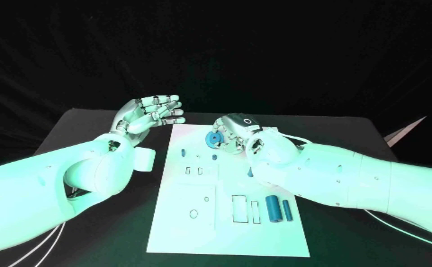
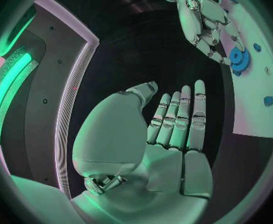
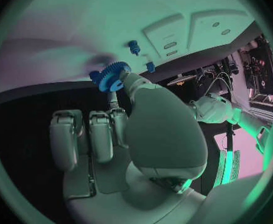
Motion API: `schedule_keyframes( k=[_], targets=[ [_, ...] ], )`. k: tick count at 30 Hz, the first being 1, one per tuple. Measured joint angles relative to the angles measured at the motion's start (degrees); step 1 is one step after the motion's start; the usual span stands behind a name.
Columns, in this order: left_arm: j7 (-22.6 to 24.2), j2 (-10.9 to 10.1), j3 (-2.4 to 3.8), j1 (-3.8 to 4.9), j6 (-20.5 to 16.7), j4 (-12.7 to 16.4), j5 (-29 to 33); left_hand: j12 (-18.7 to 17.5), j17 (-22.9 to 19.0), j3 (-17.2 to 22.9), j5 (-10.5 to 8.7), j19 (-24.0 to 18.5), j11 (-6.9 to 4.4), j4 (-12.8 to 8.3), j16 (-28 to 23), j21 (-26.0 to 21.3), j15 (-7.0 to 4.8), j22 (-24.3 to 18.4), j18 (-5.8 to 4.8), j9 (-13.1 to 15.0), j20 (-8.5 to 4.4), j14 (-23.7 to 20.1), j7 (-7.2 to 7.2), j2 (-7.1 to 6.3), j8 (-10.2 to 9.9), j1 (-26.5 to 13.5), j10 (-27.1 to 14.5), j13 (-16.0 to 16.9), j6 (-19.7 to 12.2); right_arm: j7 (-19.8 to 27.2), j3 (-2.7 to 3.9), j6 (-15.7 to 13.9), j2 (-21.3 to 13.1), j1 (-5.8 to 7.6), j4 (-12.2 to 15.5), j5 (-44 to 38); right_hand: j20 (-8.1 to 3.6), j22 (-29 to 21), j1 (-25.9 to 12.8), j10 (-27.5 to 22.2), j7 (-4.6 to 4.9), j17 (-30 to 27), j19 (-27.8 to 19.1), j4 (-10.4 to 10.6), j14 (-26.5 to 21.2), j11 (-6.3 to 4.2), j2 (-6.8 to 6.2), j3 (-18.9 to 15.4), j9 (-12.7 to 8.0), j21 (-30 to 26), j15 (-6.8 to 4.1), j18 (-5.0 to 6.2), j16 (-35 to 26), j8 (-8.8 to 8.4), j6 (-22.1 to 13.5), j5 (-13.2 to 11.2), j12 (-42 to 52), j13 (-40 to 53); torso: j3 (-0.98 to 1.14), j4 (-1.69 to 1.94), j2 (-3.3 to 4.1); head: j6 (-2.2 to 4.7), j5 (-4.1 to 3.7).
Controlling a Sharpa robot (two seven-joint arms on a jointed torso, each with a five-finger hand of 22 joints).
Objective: Assemble the parts on the task board
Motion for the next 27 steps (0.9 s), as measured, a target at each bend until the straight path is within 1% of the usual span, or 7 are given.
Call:
schedule_keyframes(
  k=[7, 13, 16, 17, 18, 24, 27],
  targets=[
    [-0.02, 0.08, 0.0, 0.0, 0.0, -0.04, 0.0, 0.0, 0.0, 0.0, 0.0, 0.0, 0.0, 0.0, 0.0, 0.0, 0.0, 0.0, 0.0, 0.0, 0.0, 0.0, 0.0, 0.0, 0.0, 0.0, 0.0, 0.0, 0.0, -0.24, -0.04, 0.29, 1.57, -0.24, -1.84, -0.19, 0.0, 0.0, 0.0, 0.0, 0.0, 0.0, 0.0, 0.0, 0.0, 0.0, 0.0, 0.0, 0.0, 0.0, 0.0, 0.0, 0.0, 0.0, 0.0, 0.0, 0.0, 0.0, -0.01, -0.02, 0.0, -0.07, 0.24],
    [-0.05, 0.16, 0.0, 0.0, 0.0, -0.05, 0.0, 0.0, 0.15, 0.0, 0.0, 0.0, 0.0, 0.0, 0.0, 0.0, 0.0, 0.0, -0.01, 0.0, 0.0, 0.0, 0.0, 0.0, 0.0, 0.0, 0.0, 0.0, 0.0, -0.74, -0.09, -0.01, 2.61, -0.5, -3.39, -1.57, 0.0, 0.0, -0.01, 0.0, 0.0, 0.0, 0.0, -0.01, 0.0, 0.0, -0.01, 0.01, 0.0, 0.0, 0.0, 0.0, 0.0, 0.0, 0.01, 0.0, 0.0, 0.0, 0.07, -0.02, 0.0, 0.0, 0.3],
    [-0.07, 0.17, 0.0, 0.01, 0.0, -0.06, 0.0, 0.0, 0.16, 0.0, 0.0, 0.0, 0.0, 0.0, 0.0, 0.0, 0.0, 0.0, 0.0, 0.0, 0.0, 0.0, 0.0, 0.0, 0.0, 0.0, 0.0, 0.0, 0.0, -0.99, -0.09, -0.23, 2.85, -0.53, -3.8, -2.3, 0.0, 0.0, -0.01, 0.0, -0.01, 0.0, 0.0, -0.01, 0.0, 0.0, -0.01, 0.01, 0.0, 0.01, 0.0, 0.0, 0.0, 0.0, 0.01, 0.0, 0.0, 0.0, 0.09, -0.03, 0.0, 0.01, 0.31],
    [-0.08, 0.17, 0.0, 0.01, 0.0, -0.07, 0.0, 0.0, 0.16, 0.0, 0.0, 0.0, 0.0, 0.0, 0.0, 0.0, 0.0, 0.0, 0.0, 0.0, 0.0, 0.0, 0.0, 0.0, 0.0, 0.0, 0.0, 0.0, 0.0, -1.03, -0.09, -0.23, 2.91, -0.53, -3.9, -2.45, 0.0, 0.0, -0.58, 0.0, -0.07, 0.0, 0.0, -0.11, 0.0, 0.0, -0.57, 0.11, 0.03, 0.01, 0.0, 0.0, 0.0, 0.0, 0.08, 0.0, 0.0, 0.0, 0.09, -0.03, 0.0, 0.01, 0.31],
    [-0.09, 0.17, 0.0, 0.01, 0.0, -0.08, 0.0, 0.0, 0.17, 0.0, 0.0, 0.0, 0.0, 0.0, 0.0, 0.0, 0.0, 0.0, 0.0, 0.0, 0.0, 0.0, 0.0, 0.0, 0.0, 0.0, 0.0, 0.0, 0.0, -1.06, -0.09, -0.23, 2.98, -0.54, -3.98, -2.56, 0.0, 0.0, -0.75, 0.0, 0.03, 0.0, 0.0, -0.59, 0.0, 0.0, -0.75, 0.89, 0.07, 0.01, 0.0, 0.0, 0.0, 0.0, 0.39, 0.0, 0.0, 0.0, 0.09, -0.04, 0.0, 0.01, 0.34],
    [-0.12, 0.19, 0.0, 0.01, 0.02, -0.08, 0.0, 0.0, 0.17, 0.0, 0.0, 0.0, 0.0, 0.0, 0.0, 0.0, 0.0, 0.0, 0.0, 0.0, 0.0, 0.0, 0.0, 0.0, 0.0, 0.0, 0.0, 0.0, 0.0, -1.1, -0.11, 0.0, 3.59, -0.59, -4.46, -2.77, 0.0, 0.0, -0.76, 0.0, -0.04, 0.0, 0.0, -0.71, 0.0, 0.0, -0.75, 1.01, 0.06, 0.01, 0.0, 0.0, 0.0, 0.0, 0.45, 0.0, 0.0, 0.0, 0.1, -0.11, 0.0, -0.04, 0.4],
    [-0.14, 0.22, 0.0, 0.01, 0.03, -0.08, 0.0, 0.0, 0.17, 0.0, 0.0, 0.0, 0.0, 0.0, 0.0, 0.0, 0.0, 0.0, -0.01, 0.0, 0.0, 0.0, 0.0, 0.0, 0.0, 0.0, 0.0, 0.0, 0.0, -1.11, -0.12, 0.26, 3.89, -0.61, -4.74, -2.75, 0.0, 0.0, -0.76, 0.0, 0.05, 0.0, 0.0, -0.71, 0.0, 0.0, -0.76, 1.01, 0.06, 0.01, 0.0, 0.0, 0.0, 0.0, 0.54, 0.0, 0.0, 0.0, 0.14, -0.13, 0.0, -0.04, 0.42]
  ],
)
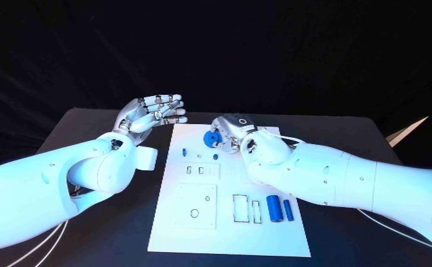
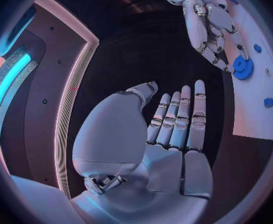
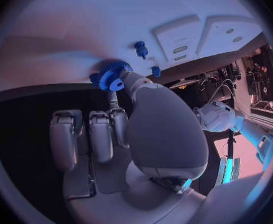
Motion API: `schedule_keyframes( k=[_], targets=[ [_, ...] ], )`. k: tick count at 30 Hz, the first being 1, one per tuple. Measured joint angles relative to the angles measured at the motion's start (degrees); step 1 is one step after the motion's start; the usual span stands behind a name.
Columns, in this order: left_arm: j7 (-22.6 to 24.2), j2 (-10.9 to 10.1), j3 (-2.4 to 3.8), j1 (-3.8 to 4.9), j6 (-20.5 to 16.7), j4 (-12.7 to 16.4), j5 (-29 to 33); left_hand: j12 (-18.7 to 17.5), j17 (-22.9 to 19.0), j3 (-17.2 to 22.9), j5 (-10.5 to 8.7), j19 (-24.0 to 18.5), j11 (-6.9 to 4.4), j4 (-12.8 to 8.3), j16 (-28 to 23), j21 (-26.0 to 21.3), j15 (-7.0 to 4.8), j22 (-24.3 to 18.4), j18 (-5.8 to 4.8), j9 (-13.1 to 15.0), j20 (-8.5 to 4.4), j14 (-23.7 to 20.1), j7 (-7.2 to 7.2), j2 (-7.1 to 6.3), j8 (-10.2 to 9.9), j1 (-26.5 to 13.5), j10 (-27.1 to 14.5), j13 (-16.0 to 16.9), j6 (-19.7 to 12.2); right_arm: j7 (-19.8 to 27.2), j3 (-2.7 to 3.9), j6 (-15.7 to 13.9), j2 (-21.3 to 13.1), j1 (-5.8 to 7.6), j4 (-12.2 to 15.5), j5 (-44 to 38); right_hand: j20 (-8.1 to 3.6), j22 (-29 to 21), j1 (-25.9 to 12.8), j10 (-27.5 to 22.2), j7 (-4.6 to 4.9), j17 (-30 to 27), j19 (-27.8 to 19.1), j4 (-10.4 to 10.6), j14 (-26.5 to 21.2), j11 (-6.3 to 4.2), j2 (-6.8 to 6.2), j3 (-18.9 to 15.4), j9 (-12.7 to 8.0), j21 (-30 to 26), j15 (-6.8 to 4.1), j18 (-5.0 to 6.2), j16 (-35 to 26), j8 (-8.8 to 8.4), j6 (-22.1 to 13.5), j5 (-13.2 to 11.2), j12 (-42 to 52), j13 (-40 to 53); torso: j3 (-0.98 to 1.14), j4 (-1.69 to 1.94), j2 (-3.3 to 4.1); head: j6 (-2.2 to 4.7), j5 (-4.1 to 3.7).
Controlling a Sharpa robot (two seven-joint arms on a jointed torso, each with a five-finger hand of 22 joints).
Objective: Assemble the parts on the task board
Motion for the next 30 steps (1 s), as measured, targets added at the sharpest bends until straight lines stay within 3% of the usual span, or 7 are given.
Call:
schedule_keyframes(
  k=[6, 10, 13, 15, 19, 22, 30],
  targets=[
    [-0.06, 0.0, 0.0, 0.0, 0.01, 0.0, 0.0, 0.0, 0.0, 0.0, 0.0, 0.0, 0.0, 0.0, 0.0, 0.0, 0.0, 0.0, 0.0, 0.0, 0.0, 0.0, 0.0, 0.0, 0.0, 0.0, 0.0, 0.0, 0.0, -0.01, 0.02, 0.74, 0.31, 0.02, -0.46, 0.3, 0.0, 0.0, -1.8, 0.19, 0.1, 0.0, 0.0, -0.45, 0.19, 0.2, 0.45, 0.5, 0.22, 0.0, 0.21, 0.01, 0.0, -0.06, 0.32, 0.01, 0.0, 0.0, 0.0, 0.0, 0.0, 0.0, 0.01],
    [-0.12, 0.0, 0.0, 0.0, 0.01, 0.0, 0.0, 0.0, 0.12, 0.0, 0.0, 0.0, 0.0, 0.0, 0.0, 0.0, 0.0, 0.03, 0.01, 0.0, 0.0, 0.0, 0.0, 0.0, 0.0, 0.0, 0.0, 0.0, 0.0, -0.05, 0.04, 1.02, 0.47, 0.06, -0.78, 0.7, 0.02, 0.0, -4.38, 0.18, 0.73, 0.0, 0.0, -0.26, 0.53, 0.22, -0.25, 0.71, 0.28, 0.0, 0.58, 0.0, 0.0, -1.02, -0.33, 0.02, -0.02, 0.0, -0.01, 0.0, 0.0, -0.04, 0.0],
    [-0.16, 0.0, 0.0, 0.0, 0.02, 0.0, 0.0, 0.0, 0.13, 0.0, 0.0, 0.0, 0.0, 0.0, 0.0, 0.0, 0.0, 0.04, 0.0, 0.0, 0.0, 0.0, 0.0, 0.0, 0.0, 0.0, 0.0, 0.0, 0.0, -0.05, 0.0, 1.27, 0.54, 0.02, -1.07, 1.29, 0.04, 0.0, -6.43, -0.14, 1.44, 0.0, 0.01, -0.19, 0.67, 1.32, -0.87, 0.76, 0.26, -0.01, 0.74, 0.0, 0.0, -2.48, -1.05, 0.02, -0.35, 0.0, 0.0, -0.02, 0.01, -0.05, 0.0],
    [-0.18, 0.0, 0.0, 0.0, 0.02, 0.0, 0.0, 0.0, 0.13, 0.0, 0.0, 0.0, 0.0, 0.0, 0.0, 0.0, 0.0, 0.04, 0.01, 0.0, 0.0, 0.0, 0.0, 0.0, 0.0, 0.0, 0.0, 0.0, 0.0, 0.05, -0.02, 1.59, 0.56, 0.0, -1.26, 1.86, 0.09, 0.0, -7.28, -0.13, 1.69, 0.0, 0.03, 0.25, 0.68, 1.33, -1.69, 1.16, 0.21, -0.01, 0.75, 0.0, 0.0, -3.06, -1.3, 0.02, -0.68, 0.0, 0.0, -0.03, 0.01, -0.05, 0.02],
    [-0.2, -0.01, 0.0, 0.0, 0.01, -0.02, 0.0, 0.0, 0.13, 0.0, 0.0, 0.0, 0.0, 0.0, 0.0, 0.0, 0.0, 0.04, 0.01, 0.0, 0.0, 0.0, 0.0, 0.0, 0.0, 0.0, 0.0, 0.0, 0.0, 0.38, 0.0, 2.56, 0.56, 0.05, -1.52, 3.01, 0.95, 0.0, -13.43, -0.12, 1.72, 0.0, -0.29, 3.74, 0.69, 1.33, 0.48, -0.6, 0.05, -0.01, 0.77, 0.0, 0.01, -3.82, -1.34, 0.02, -0.76, 0.0, 0.0, -0.03, 0.01, -0.05, 0.03],
    [-0.2, -0.01, 0.0, 0.0, -0.01, -0.02, 0.0, 0.0, 0.13, 0.0, 0.0, 0.0, 0.0, 0.0, 0.0, 0.0, 0.0, 0.05, 0.0, 0.0, 0.0, -0.01, 0.0, 0.0, 0.0, 0.0, 0.0, 0.0, 0.0, 0.65, 0.02, 3.13, 0.54, 0.09, -1.59, 3.65, 0.95, 0.0, -16.21, -0.12, 1.72, 0.0, -0.29, 4.36, 1.18, 1.33, 1.94, -1.22, 0.06, 0.21, 1.26, 0.0, 0.22, -4.61, -1.34, 0.02, -0.76, 0.0, 0.0, -0.03, 0.01, -0.04, 0.06],
    [-0.11, -0.01, 0.0, 0.0, -0.09, -0.08, 0.0, 0.0, 0.14, 0.0, 0.0, 0.0, 0.0, 0.0, 0.0, 0.01, 0.0, 0.05, 0.01, 0.0, 0.0, -0.01, 0.0, 0.0, 0.0, 0.0, 0.0, 0.0, 0.0, 1.21, 0.06, 4.19, 0.49, 0.23, -1.66, 4.71, 0.95, 0.0, -17.1, -0.12, 1.7, 0.0, -0.29, 4.36, 1.16, 1.34, 1.89, -1.22, 0.14, 0.65, 1.25, 0.0, 0.22, -5.04, -1.95, 0.02, -0.75, 0.0, 0.03, -0.07, 0.03, 0.0, 0.12]
  ],
)
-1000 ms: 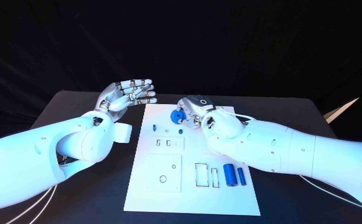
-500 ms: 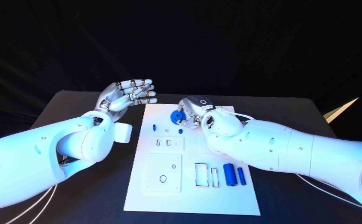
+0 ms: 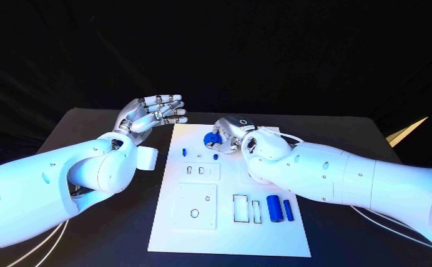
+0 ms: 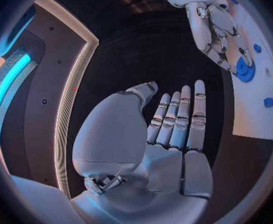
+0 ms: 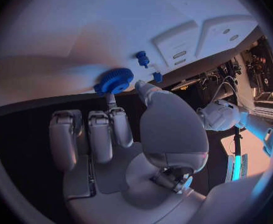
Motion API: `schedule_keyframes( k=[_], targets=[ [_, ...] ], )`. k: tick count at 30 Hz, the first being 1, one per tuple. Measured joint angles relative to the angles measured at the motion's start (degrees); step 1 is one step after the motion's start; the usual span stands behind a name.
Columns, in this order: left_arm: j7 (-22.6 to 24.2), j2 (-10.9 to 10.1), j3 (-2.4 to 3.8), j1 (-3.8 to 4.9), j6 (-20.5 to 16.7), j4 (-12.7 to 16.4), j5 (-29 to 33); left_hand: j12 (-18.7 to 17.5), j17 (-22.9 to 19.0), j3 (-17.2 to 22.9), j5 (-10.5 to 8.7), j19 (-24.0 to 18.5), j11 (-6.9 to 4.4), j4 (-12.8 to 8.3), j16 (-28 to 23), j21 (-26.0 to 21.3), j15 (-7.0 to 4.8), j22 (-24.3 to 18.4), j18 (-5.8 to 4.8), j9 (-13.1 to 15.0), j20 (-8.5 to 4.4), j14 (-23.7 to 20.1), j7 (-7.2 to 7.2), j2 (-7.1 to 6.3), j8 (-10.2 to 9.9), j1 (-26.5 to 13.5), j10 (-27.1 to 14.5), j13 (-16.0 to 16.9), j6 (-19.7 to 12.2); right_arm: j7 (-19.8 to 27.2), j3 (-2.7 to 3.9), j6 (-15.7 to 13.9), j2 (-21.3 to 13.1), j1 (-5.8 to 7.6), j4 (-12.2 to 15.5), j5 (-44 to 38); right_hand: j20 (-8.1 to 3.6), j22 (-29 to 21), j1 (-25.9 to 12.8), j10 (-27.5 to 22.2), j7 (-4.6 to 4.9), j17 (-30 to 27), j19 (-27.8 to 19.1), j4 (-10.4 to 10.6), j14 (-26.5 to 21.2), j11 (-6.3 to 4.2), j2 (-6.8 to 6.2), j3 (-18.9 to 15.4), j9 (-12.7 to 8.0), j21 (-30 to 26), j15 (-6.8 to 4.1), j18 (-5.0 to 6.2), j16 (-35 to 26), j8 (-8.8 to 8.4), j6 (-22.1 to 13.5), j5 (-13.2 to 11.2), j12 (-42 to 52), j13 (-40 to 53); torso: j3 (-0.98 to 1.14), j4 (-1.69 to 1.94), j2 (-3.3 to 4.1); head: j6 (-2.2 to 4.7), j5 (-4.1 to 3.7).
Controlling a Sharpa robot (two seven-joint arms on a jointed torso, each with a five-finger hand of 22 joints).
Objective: Assemble the parts on the task board
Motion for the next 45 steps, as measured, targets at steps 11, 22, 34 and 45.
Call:
schedule_keyframes(
  k=[11, 22, 34, 45],
  targets=[
    [0.03, -0.06, 0.0, 0.0, -0.04, 0.0, 0.0, 0.0, 0.01, 0.0, 0.0, 0.0, 0.0, 0.0, 0.0, 0.0, 0.0, 0.0, -0.01, 0.0, 0.0, 0.0, 0.0, 0.0, 0.0, 0.0, 0.0, 0.0, 0.0, 0.14, 0.07, 1.16, -0.54, 0.18, 0.26, 0.22, 0.0, 0.0, 0.0, 0.0, -0.6, 0.0, 0.0, 0.0, 0.0, 0.0, 0.0, 0.0, -0.38, 0.01, 0.0, 0.0, 0.0, -0.77, -1.21, 0.0, 0.01, 0.0, 0.03, -0.04, 0.0, -0.07, -0.1],
    [0.05, -0.15, 0.0, 0.0, -0.04, 0.02, 0.0, 0.0, 0.01, 0.0, 0.0, 0.0, 0.0, 0.0, 0.0, 0.0, 0.0, 0.01, 0.0, 0.0, 0.0, 0.0, 0.0, 0.0, 0.0, 0.0, 0.0, 0.0, 0.0, 0.41, -0.31, 0.32, -2.19, -0.37, 0.79, 0.41, 0.0, 0.0, 0.0, 0.21, -0.23, 0.0, 0.0, -0.01, 0.0, 0.19, 0.0, 0.0, -0.24, 0.72, 0.0, 0.0, 0.0, -0.21, 0.67, 0.0, 0.02, 0.0, 0.05, -0.04, 0.01, -0.18, -0.13],
    [0.08, -0.39, 0.0, 0.0, -0.07, 0.04, 0.0, 0.0, 0.31, 0.0, 0.0, 0.0, 0.0, 0.0, 0.0, 0.0, 0.0, 0.04, 0.0, 0.0, 0.0, -0.01, 0.0, 0.0, 0.0, 0.0, 0.0, 0.0, 0.0, 0.47, -0.3, -3.08, -5.72, -0.48, 4.28, 0.52, 0.0, 0.0, 0.0, 0.21, -0.31, 0.0, 0.0, -0.01, 0.0, 0.2, 0.0, 0.0, -0.22, 1.11, 0.0, 0.0, 0.01, -0.2, 0.78, 0.0, 0.02, 0.0, 0.07, -0.04, 0.01, -0.14, -0.13],
    [0.12, -0.88, -0.01, -0.01, -0.06, 0.03, 0.0, 0.0, 0.36, 0.0, 0.0, 0.0, 0.0, 0.0, 0.0, 0.0, 0.0, 0.06, 0.0, 0.0, 0.0, -0.01, 0.0, 0.0, 0.0, 0.0, 0.0, 0.0, 0.0, 9.62, 0.19, -7.72, -16.59, 1.9, 12.21, 11.35, -0.01, 0.0, 5.02, 0.17, -0.28, 0.0, 0.0, -2.72, -0.01, 0.18, 0.55, 1.25, -0.22, -0.57, -0.02, 0.04, -0.01, -0.21, 1.35, 0.0, -0.04, 0.0, 0.24, -0.48, -0.14, 0.27, 0.11]
  ],
)
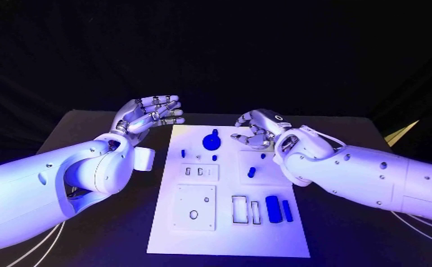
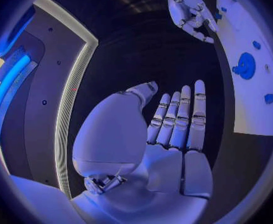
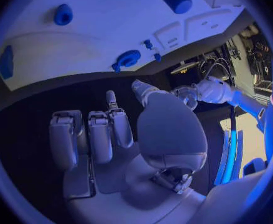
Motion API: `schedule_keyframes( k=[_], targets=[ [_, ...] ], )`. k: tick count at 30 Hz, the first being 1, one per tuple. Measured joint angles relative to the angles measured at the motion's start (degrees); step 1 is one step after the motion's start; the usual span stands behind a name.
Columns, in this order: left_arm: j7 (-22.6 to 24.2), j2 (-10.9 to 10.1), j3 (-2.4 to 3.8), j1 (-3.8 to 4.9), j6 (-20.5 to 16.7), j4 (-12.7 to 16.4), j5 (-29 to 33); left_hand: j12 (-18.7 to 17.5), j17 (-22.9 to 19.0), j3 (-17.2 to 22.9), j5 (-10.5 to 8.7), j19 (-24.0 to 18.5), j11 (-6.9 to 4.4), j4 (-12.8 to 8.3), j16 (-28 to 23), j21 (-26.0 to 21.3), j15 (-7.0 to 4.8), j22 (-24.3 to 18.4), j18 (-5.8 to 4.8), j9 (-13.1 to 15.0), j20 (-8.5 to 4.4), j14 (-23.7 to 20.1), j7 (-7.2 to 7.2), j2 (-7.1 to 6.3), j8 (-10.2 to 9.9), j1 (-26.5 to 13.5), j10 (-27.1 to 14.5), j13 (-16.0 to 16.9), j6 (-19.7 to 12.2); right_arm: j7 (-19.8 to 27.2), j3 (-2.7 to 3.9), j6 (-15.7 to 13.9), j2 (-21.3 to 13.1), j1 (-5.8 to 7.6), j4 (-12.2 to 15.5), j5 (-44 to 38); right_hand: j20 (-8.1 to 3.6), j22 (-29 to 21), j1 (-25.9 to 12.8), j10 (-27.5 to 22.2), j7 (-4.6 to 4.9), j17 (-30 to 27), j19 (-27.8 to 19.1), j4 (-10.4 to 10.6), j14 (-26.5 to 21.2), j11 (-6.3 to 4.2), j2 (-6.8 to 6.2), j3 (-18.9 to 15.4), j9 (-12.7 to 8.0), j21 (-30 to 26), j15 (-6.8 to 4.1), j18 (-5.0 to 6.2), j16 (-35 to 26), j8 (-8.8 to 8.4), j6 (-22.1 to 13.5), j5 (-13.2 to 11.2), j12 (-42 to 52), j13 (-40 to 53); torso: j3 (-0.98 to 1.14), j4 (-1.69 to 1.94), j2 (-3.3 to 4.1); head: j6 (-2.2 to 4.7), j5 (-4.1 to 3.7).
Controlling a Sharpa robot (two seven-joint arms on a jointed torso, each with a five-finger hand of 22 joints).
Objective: Assemble the parts on the task board
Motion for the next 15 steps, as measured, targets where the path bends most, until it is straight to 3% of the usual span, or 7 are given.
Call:
schedule_keyframes(
  k=[6, 11, 12, 15],
  targets=[
    [0.1, -0.07, 0.0, 0.0, 0.16, -0.28, 0.0, 0.0, 0.04, 0.0, 0.0, 0.0, 0.0, 0.0, 0.0, 0.0, 0.0, 0.02, 0.0, 0.0, 0.0, 0.0, 0.0, 0.0, 0.0, 0.0, 0.0, 0.0, 0.0, 9.25, 0.07, 3.23, -5.81, 1.37, 0.42, 12.62, 0.01, 0.0, 5.22, -1.21, 0.37, 0.0, 0.0, -4.38, -0.01, 0.01, -2.48, 1.98, -0.01, -2.66, 0.01, 0.03, -0.01, -0.02, -0.38, 0.0, -2.45, 0.0, 0.28, -0.49, -0.1, 0.18, 0.07],
    [0.13, 0.12, -0.01, -0.01, 0.38, -0.65, 0.0, 0.0, 0.05, 0.0, 0.0, 0.0, 0.0, 0.0, 0.0, 0.0, 0.0, 0.02, 0.0, 0.0, 0.0, 0.0, 0.0, 0.0, 0.0, 0.0, 0.0, 0.0, 0.0, 13.28, 0.01, 6.72, -8.81, 1.56, -0.8, 16.6, 0.01, 0.0, 6.69, -1.43, 0.37, 0.0, 0.0, -5.97, -0.02, 0.22, -3.95, 1.7, -0.01, -2.66, 0.04, 0.02, -0.01, -0.36, -0.39, 0.0, -3.3, 0.0, 0.55, -0.9, -0.14, 0.24, -0.43],
    [0.13, 0.19, -0.02, -0.02, 0.45, -0.75, 0.0, 0.0, 0.06, 0.0, 0.0, 0.0, 0.0, 0.0, 0.0, 0.0, 0.0, 0.02, 0.0, 0.0, 0.0, 0.0, 0.0, 0.0, 0.0, 0.0, 0.0, 0.0, 0.0, 13.83, 0.0, 7.38, -9.4, 1.56, -1.23, 16.78, 0.01, 0.0, 6.69, -1.54, 0.38, 0.0, 0.0, -6.11, -0.47, 0.1, -3.94, 1.84, -0.01, -2.66, 0.51, 0.02, -0.01, -0.36, -0.39, 0.0, -3.3, 0.0, 0.62, -0.94, -0.14, 0.24, -0.53],
    [0.15, 0.32, -0.03, -0.04, 0.56, -0.86, 0.0, 0.0, 0.06, 0.0, 0.0, 0.0, 0.0, 0.0, 0.0, 0.0, 0.0, 0.02, 0.0, 0.0, 0.0, 0.0, 0.0, 0.0, 0.0, 0.0, 0.0, 0.0, 0.0, 14.59, -0.05, 8.5, -10.33, 1.46, -2.51, 16.77, 0.01, 0.0, 6.7, -1.93, 0.63, 0.0, 0.0, -6.51, -0.49, 0.32, -3.96, 1.44, -0.02, -2.66, 0.51, 0.02, 0.0, -0.79, -0.67, 0.0, -3.77, 0.0, 0.81, -1.1, -0.14, 0.25, -0.76]
  ],
)
